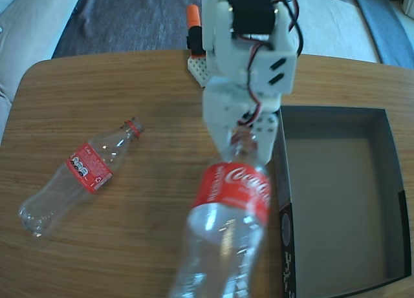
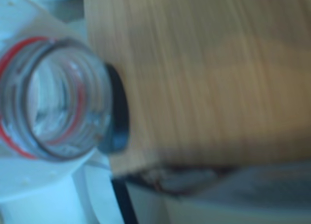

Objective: Grasp the bottles and put them in the box.

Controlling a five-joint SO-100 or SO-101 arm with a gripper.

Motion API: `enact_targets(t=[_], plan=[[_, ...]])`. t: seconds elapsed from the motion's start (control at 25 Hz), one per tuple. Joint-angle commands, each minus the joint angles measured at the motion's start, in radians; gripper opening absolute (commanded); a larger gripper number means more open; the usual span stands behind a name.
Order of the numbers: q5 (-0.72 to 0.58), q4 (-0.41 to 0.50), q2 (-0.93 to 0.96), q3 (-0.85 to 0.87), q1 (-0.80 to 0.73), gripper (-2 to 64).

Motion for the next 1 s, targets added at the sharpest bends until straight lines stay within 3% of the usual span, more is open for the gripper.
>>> enact_targets(t=[0.0, 0.2, 0.4, 0.72, 0.96], plan=[[0.006, 0.058, 0.075, -0.029, -0.078, -0.4], [0.028, 0.123, 0.077, -0.037, -0.207, -0.4], [0.238, 0.109, 0.066, -0.061, -0.334, -0.4], [0.425, 0.109, 0.029, -0.072, -0.541, -0.4], [0.503, 0.107, -0.097, -0.13, -0.604, -0.4]])
